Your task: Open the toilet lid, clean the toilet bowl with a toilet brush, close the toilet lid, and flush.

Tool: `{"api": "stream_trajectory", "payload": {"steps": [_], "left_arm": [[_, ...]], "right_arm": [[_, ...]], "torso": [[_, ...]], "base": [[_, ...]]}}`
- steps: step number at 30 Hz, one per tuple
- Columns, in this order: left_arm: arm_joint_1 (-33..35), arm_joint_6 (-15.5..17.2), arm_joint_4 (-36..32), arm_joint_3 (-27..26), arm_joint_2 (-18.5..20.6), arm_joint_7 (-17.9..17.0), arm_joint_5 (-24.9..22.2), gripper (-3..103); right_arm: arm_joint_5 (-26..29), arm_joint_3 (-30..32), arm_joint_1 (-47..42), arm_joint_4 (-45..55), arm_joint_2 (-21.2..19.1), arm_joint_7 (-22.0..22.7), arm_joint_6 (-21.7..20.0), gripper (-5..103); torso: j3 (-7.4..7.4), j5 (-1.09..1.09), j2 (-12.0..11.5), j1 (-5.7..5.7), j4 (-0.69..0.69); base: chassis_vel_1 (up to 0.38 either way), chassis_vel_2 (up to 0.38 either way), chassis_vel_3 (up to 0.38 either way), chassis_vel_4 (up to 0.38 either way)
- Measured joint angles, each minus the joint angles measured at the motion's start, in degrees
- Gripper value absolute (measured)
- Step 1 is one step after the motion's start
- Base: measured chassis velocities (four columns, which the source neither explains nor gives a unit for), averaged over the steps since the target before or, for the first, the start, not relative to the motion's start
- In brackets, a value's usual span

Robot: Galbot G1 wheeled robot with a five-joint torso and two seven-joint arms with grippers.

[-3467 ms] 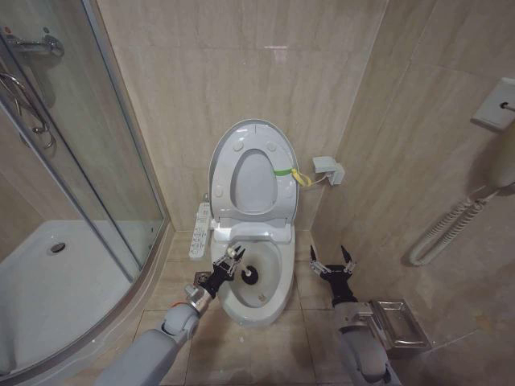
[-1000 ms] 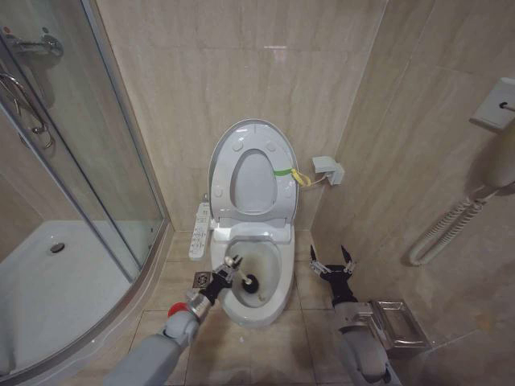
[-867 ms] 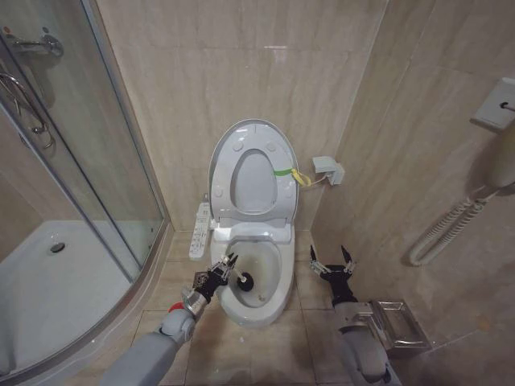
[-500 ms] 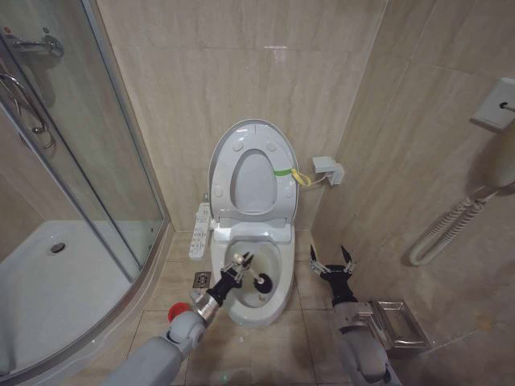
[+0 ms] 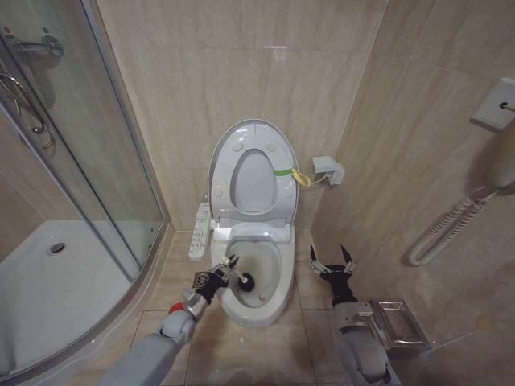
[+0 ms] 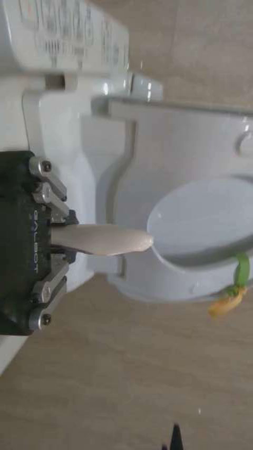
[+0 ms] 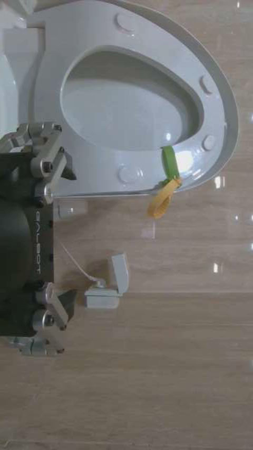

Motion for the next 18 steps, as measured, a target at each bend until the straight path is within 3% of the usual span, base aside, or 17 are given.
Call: {"api": "stream_trajectory", "payload": {"steps": [3,10,18], "left_arm": [[0.13,-0.17,-0.99,-0.62,0.78,0.1,-0.05,19],[2.61,0.92,-11.82,0.59,2.3,-1.81,-0.04,19],[1.81,1.08,-9.39,2.3,-0.15,-1.58,0.09,19]], "right_arm": [[0.0,0.0,0.0,0.0,0.0,0.0,0.0,100],[0.0,0.0,0.0,0.0,0.0,0.0,0.0,100],[0.0,0.0,0.0,0.0,0.0,0.0,0.0,100]], "torso": [[0.0,0.0,0.0,0.0,0.0],[0.0,0.01,0.0,-0.01,0.0],[0.0,0.02,0.0,0.0,0.0]], "base": [[0.0,0.0,0.0,0.0],[0.0,0.0,0.0,0.0],[0.0,0.0,0.0,0.0]]}}
